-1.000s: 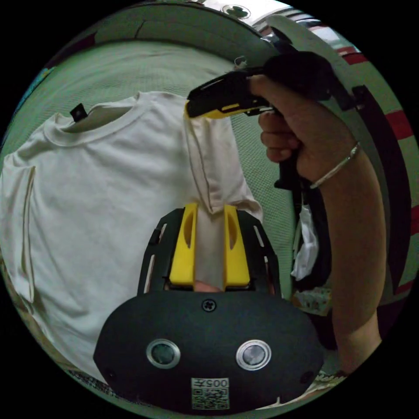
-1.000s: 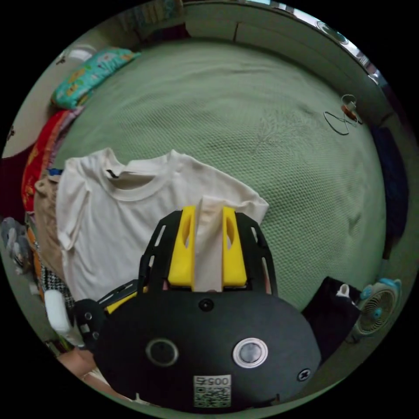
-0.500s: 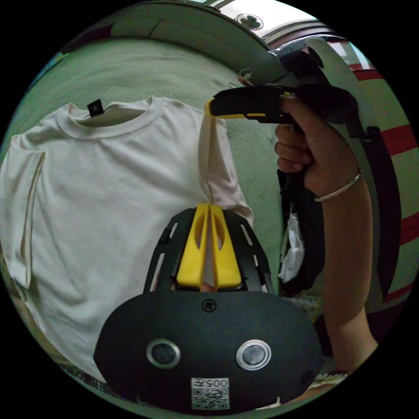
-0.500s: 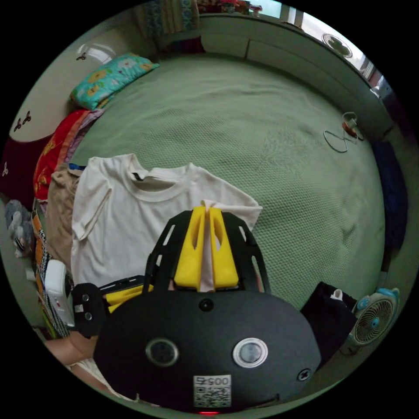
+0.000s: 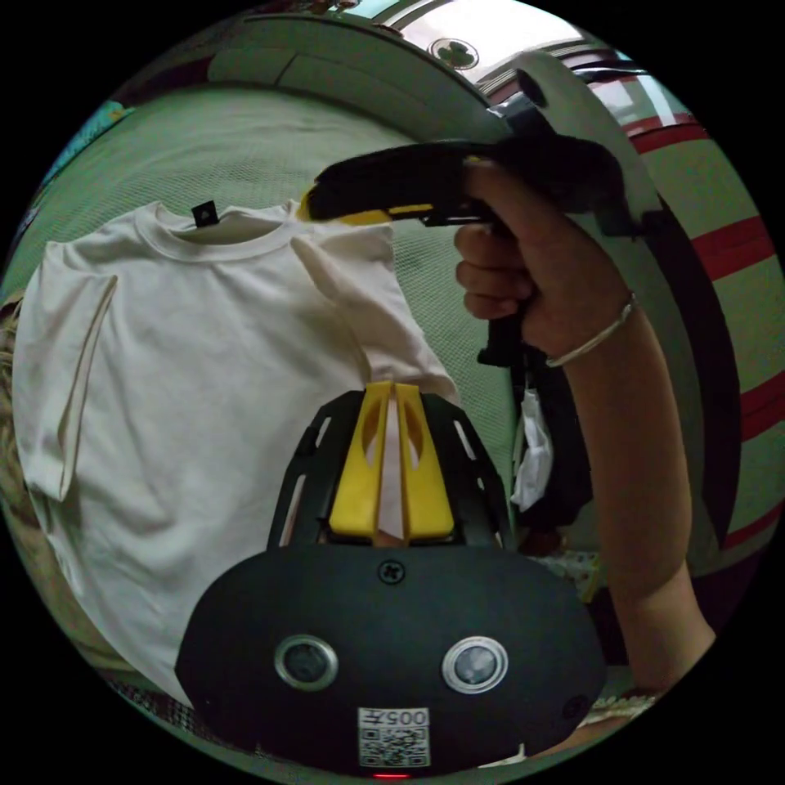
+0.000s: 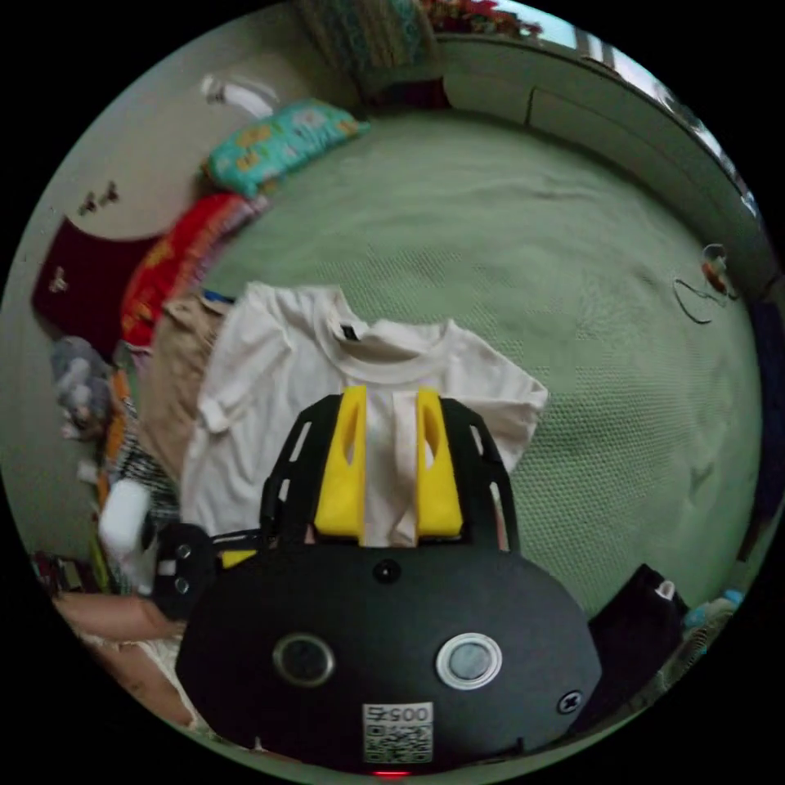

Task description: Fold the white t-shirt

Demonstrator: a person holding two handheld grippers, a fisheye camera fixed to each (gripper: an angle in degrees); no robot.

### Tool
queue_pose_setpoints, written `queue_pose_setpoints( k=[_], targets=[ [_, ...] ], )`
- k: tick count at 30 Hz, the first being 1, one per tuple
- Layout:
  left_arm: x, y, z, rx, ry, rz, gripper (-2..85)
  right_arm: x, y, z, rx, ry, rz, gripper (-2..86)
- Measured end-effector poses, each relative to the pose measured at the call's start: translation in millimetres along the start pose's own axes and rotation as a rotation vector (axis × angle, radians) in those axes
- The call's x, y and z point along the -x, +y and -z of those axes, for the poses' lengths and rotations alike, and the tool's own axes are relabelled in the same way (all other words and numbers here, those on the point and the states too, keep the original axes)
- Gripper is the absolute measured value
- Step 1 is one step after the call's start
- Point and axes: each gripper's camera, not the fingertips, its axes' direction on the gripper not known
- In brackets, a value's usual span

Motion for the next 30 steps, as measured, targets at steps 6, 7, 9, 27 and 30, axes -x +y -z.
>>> queue_pose_setpoints(
  k=[6,7,9,27,30],
  targets=[
    [5.5,-6.8,-10.7,0.039,0.02,0.03,4.4,-35.1,20.3,33.9,-0.059,0.058,-0.076,8.3],
    [4.2,-7.1,-11.5,0.041,0.028,0.027,3.9,-34.3,27.3,31.1,-0.031,0.048,-0.058,8.1],
    [3.8,-6.7,-8.6,0.036,-0.009,0.042,2.0,-25.2,42.0,25.1,-0.001,0.039,0.001,7.9],
    [31.3,10.6,50.2,-0.086,-0.178,0.127,-0.6,54.2,120.5,-65.7,0.098,0.286,-0.056,-1.4],
    [34.8,14.1,55.3,-0.087,-0.162,0.141,-0.6,59.4,131.1,-52.7,0.05,0.21,-0.043,-1.7]
  ],
)
